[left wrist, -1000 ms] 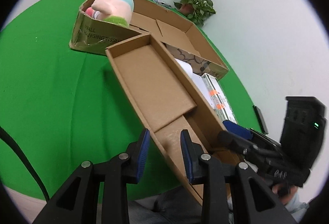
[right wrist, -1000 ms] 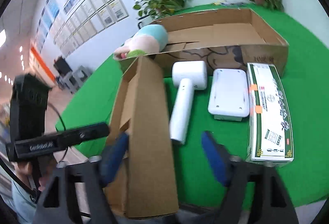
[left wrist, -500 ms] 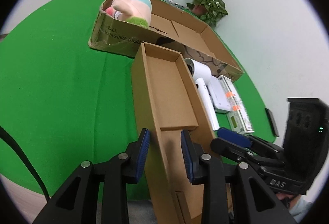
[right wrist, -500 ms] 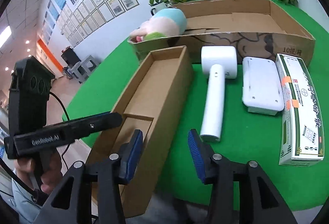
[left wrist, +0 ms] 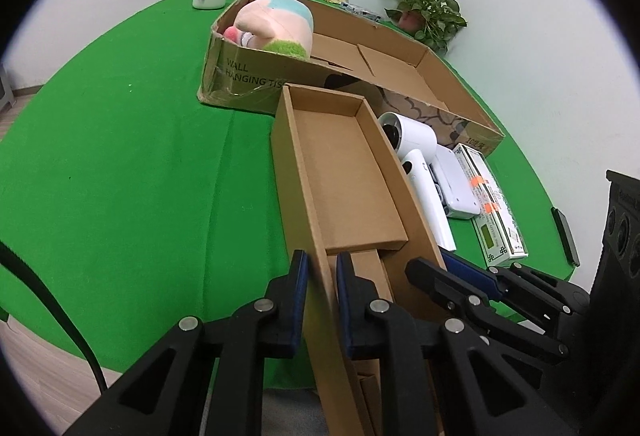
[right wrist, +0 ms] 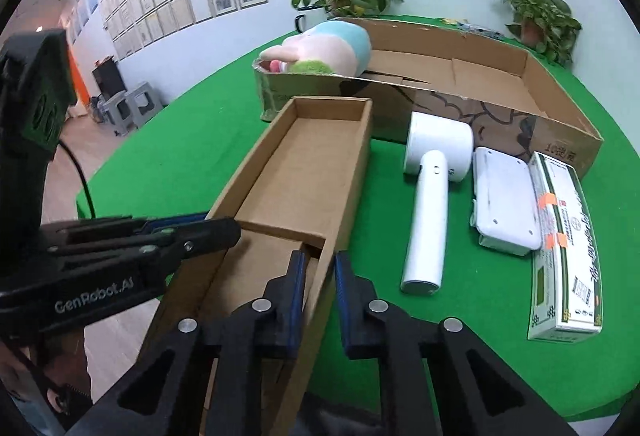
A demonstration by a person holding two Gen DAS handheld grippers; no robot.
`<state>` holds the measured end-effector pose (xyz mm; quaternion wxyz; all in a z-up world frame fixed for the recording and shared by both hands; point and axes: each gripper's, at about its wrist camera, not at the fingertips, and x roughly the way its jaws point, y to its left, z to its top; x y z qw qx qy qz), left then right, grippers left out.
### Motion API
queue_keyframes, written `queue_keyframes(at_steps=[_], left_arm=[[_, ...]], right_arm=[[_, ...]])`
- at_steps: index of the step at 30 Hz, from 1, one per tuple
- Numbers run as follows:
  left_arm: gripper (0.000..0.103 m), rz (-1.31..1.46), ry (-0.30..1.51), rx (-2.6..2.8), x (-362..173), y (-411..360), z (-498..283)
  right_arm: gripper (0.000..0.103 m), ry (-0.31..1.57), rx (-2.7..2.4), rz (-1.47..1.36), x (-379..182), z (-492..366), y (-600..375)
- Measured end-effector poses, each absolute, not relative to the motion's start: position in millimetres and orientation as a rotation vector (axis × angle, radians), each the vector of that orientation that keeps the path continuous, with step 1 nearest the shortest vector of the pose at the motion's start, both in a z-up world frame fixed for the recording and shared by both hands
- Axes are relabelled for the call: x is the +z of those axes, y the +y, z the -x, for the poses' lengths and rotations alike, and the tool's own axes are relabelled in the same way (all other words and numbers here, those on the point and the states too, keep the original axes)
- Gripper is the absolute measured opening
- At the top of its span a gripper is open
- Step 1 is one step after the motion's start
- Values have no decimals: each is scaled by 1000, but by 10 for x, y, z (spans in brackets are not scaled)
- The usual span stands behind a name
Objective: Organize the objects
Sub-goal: 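Carry the brown box with the left gripper over the open cardboard box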
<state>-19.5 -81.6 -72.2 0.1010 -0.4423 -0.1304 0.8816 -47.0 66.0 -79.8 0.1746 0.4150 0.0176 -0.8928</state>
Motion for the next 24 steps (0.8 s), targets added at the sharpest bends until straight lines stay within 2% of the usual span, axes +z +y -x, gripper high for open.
queue_keyframes(at_steps=[13, 24], left_arm=[[13, 1062, -258, 2686, -93, -545, 175], [13, 865, -143, 2694, 465, -205, 530]], right_arm=[[10, -111, -2705, -932, -241, 284, 952], [9, -140, -2843, -763, 350, 453, 1296]])
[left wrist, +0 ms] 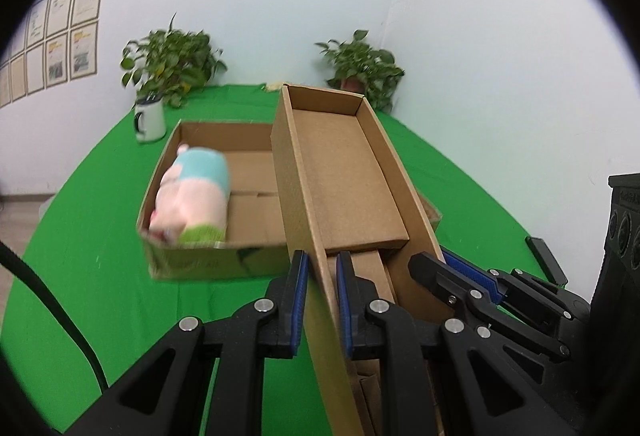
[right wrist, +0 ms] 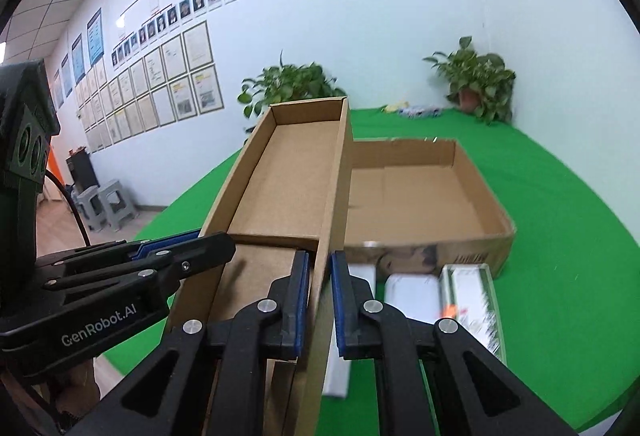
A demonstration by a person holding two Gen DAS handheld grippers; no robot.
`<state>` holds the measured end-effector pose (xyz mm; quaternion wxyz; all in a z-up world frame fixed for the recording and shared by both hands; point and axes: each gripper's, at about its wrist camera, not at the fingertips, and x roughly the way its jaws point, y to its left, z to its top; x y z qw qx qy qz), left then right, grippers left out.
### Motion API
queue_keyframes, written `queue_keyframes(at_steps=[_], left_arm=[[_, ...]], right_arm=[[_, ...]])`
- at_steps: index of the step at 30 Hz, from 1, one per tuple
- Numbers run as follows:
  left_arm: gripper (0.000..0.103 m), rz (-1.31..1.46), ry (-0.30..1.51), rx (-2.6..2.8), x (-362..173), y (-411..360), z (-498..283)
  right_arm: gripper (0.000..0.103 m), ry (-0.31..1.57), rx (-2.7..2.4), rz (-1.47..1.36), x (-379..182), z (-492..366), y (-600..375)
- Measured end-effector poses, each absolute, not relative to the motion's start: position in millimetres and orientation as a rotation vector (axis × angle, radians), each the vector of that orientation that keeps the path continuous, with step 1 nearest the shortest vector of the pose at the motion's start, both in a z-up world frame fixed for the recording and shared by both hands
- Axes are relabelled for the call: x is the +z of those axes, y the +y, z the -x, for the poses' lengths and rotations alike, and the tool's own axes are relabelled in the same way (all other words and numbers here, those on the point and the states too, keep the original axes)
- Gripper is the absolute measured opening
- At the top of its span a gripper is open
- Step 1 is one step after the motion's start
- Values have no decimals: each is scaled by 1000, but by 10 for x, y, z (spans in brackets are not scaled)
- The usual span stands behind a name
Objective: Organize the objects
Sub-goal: 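Carry the brown box with the left gripper over the open cardboard box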
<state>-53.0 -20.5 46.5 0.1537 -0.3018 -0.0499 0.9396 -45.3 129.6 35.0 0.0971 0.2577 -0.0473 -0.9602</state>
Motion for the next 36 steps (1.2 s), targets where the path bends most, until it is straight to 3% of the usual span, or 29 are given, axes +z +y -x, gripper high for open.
queue_keyframes(at_steps=[24, 36], left_arm=[[13, 656, -49, 2813, 1293, -350, 1248], [11, 703, -66, 2846, 1273, -375, 1715]], right_arm=[[9, -128, -2877, -622, 1341, 1235, 1253], [9, -110, -2867, -662, 1483, 1827, 1185]])
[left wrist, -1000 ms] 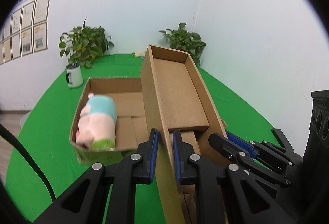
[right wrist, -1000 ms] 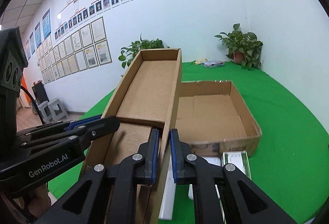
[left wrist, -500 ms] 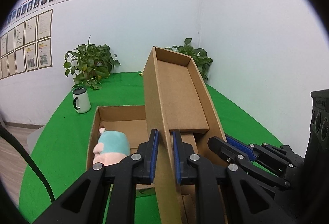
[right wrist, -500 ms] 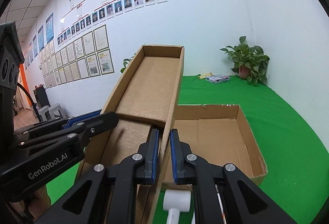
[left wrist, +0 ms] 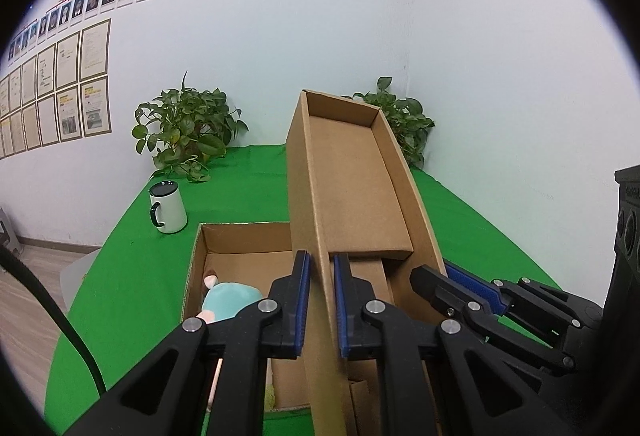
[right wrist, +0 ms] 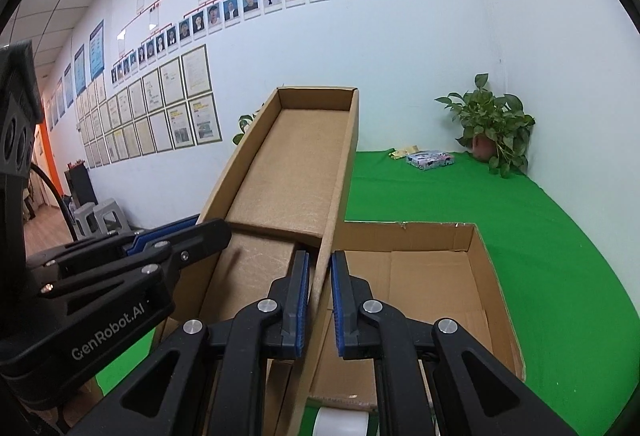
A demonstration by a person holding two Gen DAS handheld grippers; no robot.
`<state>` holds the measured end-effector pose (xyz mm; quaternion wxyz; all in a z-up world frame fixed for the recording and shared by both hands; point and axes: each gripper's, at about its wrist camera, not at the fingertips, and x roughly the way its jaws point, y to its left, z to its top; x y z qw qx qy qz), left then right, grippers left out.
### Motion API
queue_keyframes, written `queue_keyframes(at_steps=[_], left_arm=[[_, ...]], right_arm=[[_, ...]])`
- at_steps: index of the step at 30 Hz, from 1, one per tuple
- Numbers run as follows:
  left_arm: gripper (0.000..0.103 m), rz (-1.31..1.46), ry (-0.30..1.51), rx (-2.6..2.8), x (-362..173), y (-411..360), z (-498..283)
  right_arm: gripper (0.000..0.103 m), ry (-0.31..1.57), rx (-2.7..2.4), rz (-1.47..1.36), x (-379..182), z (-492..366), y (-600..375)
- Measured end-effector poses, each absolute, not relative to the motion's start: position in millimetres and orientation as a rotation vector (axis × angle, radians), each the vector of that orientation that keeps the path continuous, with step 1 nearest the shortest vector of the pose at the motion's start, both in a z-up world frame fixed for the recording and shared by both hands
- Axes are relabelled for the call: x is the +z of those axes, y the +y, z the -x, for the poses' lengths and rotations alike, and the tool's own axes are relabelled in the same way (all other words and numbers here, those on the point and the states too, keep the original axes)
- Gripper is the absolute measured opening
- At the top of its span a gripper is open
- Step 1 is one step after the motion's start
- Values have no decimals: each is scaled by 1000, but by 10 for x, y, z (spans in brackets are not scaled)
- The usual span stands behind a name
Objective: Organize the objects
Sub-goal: 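Carry the brown box with the left gripper over the open cardboard box, then lower the brown box into the open box beside the plush toy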
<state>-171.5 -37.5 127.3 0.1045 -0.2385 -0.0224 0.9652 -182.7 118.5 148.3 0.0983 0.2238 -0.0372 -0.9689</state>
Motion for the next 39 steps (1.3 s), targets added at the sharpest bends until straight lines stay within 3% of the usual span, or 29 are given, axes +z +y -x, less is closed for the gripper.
queue_keyframes(at_steps=[9, 25, 39], left_arm=[[10, 834, -47, 2828, 960, -357, 2132], [11, 1208, -10, 2764, 35, -424, 2822], [11, 1346, 31, 2716, -202, -385, 2911]], right_arm=[[9, -109, -2841, -764, 1212, 2424, 1196], [8, -178, -2679, -1071, -72, 3667, 1213], [8, -216, -2635, -1166, -571, 3872, 1122]])
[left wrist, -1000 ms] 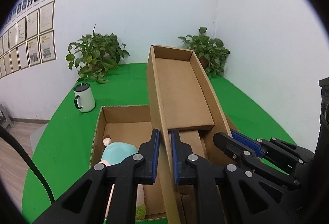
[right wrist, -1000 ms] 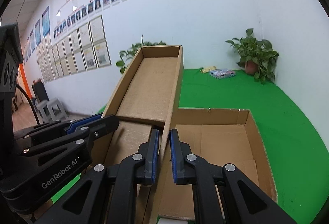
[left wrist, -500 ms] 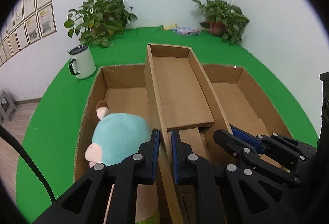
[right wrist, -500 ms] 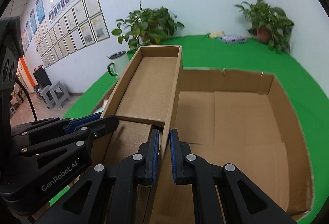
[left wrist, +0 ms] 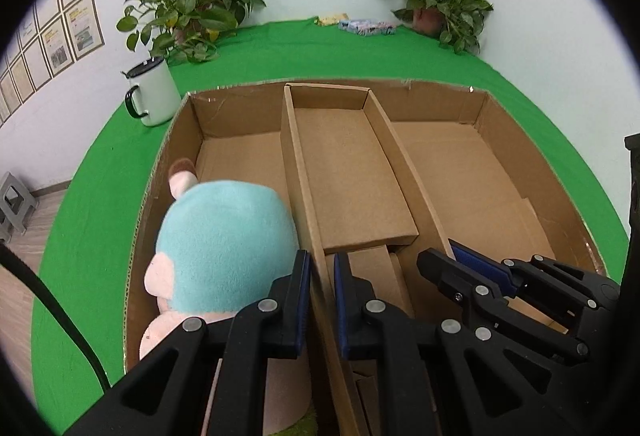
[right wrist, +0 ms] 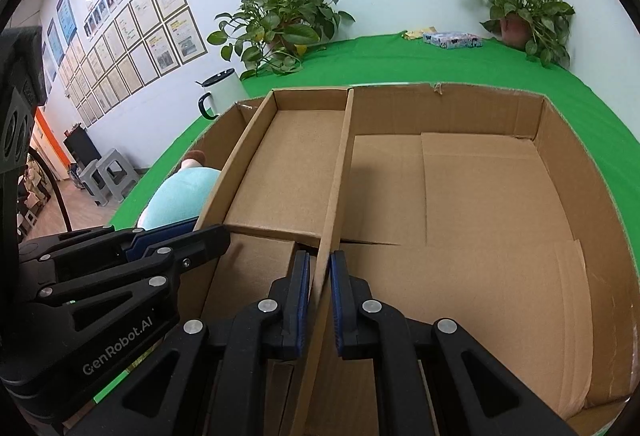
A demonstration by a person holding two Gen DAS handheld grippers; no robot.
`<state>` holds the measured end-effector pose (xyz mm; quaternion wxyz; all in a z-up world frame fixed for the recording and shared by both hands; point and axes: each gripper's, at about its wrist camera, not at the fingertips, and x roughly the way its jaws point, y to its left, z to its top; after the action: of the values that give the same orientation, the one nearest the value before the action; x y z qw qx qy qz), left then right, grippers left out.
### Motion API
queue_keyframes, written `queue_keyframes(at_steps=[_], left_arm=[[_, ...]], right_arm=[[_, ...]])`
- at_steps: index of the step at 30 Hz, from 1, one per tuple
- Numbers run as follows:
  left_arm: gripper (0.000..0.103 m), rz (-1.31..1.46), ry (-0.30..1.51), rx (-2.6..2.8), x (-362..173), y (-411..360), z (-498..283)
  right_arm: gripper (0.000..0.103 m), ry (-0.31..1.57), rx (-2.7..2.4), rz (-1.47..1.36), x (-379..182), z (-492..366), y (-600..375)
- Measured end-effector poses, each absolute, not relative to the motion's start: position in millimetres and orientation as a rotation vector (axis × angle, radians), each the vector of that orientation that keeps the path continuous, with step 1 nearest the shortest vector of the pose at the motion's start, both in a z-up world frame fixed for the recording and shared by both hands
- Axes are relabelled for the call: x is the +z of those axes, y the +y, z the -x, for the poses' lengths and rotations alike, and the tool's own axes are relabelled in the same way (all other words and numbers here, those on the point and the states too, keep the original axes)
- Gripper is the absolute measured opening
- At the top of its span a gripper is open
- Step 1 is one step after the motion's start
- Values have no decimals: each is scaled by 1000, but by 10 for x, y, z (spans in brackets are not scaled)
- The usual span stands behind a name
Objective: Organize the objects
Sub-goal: 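Lower the brown box into the open box beside the plush toy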
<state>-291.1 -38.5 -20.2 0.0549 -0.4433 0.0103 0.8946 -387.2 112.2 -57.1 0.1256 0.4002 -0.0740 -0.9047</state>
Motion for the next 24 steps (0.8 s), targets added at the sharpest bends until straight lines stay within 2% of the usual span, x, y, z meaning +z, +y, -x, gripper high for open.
queue_keyframes(at_steps=[8, 12, 24], left_arm=[[11, 1416, 11, 2689, -339, -410, 2949], [12, 1405, -60, 2667, -294, -478, 2891], [12, 1284, -99, 2745, -60, -766, 2497]], right_arm=[[8, -242, -2587, -1257, -809, 3994, 1002], [9, -230, -2584, -1272, -829, 4036, 927], [10, -77, -2591, -1287, -806, 4054, 748]])
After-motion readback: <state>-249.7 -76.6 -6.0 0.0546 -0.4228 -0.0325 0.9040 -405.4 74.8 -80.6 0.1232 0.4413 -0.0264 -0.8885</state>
